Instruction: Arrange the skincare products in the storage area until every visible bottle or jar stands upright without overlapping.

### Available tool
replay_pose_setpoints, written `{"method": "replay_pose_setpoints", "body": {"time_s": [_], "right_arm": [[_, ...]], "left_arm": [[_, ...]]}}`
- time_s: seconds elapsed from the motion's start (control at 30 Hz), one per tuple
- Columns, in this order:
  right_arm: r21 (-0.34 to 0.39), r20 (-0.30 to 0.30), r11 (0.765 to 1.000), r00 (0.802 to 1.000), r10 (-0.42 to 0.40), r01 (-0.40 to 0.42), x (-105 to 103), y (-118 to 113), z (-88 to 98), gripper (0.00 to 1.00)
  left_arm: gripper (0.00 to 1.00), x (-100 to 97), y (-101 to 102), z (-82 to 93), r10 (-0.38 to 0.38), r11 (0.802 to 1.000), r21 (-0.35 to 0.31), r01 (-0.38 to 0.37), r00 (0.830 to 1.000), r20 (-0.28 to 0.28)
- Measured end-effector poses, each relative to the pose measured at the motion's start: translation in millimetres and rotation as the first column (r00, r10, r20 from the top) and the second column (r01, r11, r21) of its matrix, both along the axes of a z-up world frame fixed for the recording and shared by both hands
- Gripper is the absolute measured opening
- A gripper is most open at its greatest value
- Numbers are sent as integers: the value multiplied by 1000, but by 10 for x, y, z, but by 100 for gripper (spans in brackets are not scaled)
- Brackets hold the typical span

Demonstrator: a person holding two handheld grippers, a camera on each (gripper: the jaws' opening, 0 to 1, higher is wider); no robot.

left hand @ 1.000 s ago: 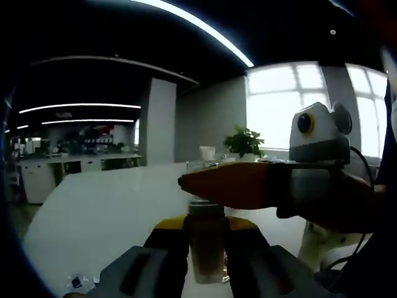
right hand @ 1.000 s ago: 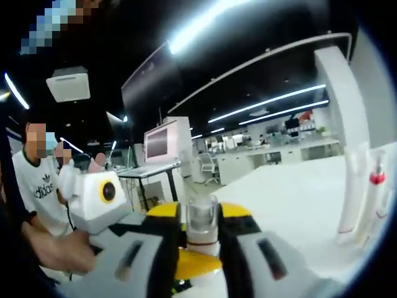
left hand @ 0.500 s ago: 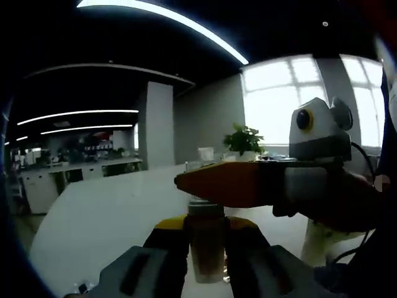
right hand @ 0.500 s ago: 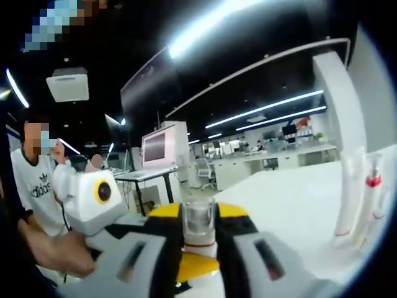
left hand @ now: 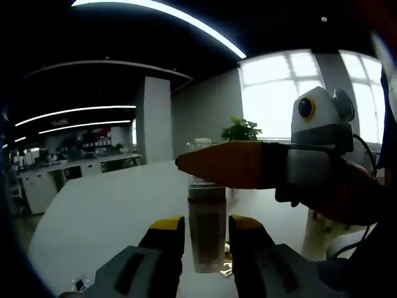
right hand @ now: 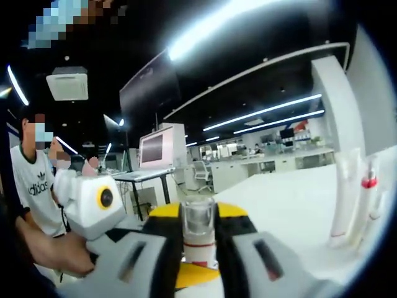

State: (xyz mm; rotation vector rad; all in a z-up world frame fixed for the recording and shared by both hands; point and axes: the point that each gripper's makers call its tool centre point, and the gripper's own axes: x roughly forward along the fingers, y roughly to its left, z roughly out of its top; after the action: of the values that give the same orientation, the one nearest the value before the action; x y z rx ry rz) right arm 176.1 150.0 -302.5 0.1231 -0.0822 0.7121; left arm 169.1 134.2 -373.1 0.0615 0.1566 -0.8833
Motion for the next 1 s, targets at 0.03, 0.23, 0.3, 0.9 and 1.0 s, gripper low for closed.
{"method": "replay_pose_setpoints", "body": {"time_s": [0.03, 0.23, 0.3, 0.9, 1.0], "right_arm": [[-1, -2, 1000, 1000, -4, 4, 9, -11, -8, 17], [-2, -4, 1000, 1000, -27, 27, 44, -105, -47, 17], [-3, 0, 999, 999, -36, 36, 62, -156, -37, 17], [-20, -2, 990, 990, -143, 143, 64, -546, -93, 17], [-24, -8, 986, 987, -163, 163, 58, -617, -112, 17]], "left_arm": [[32, 1, -2, 5, 0, 1000, -2, 0, 1000, 2], [37, -1, -8, -5, -2, 1000, -1, 2, 1000, 6], [42, 7, -7, -17, 0, 1000, -6, 0, 1000, 0], [84, 71, 87, -144, 25, 999, -31, -26, 999, -40], [91, 74, 88, -139, 23, 999, -33, -24, 999, -35]]}}
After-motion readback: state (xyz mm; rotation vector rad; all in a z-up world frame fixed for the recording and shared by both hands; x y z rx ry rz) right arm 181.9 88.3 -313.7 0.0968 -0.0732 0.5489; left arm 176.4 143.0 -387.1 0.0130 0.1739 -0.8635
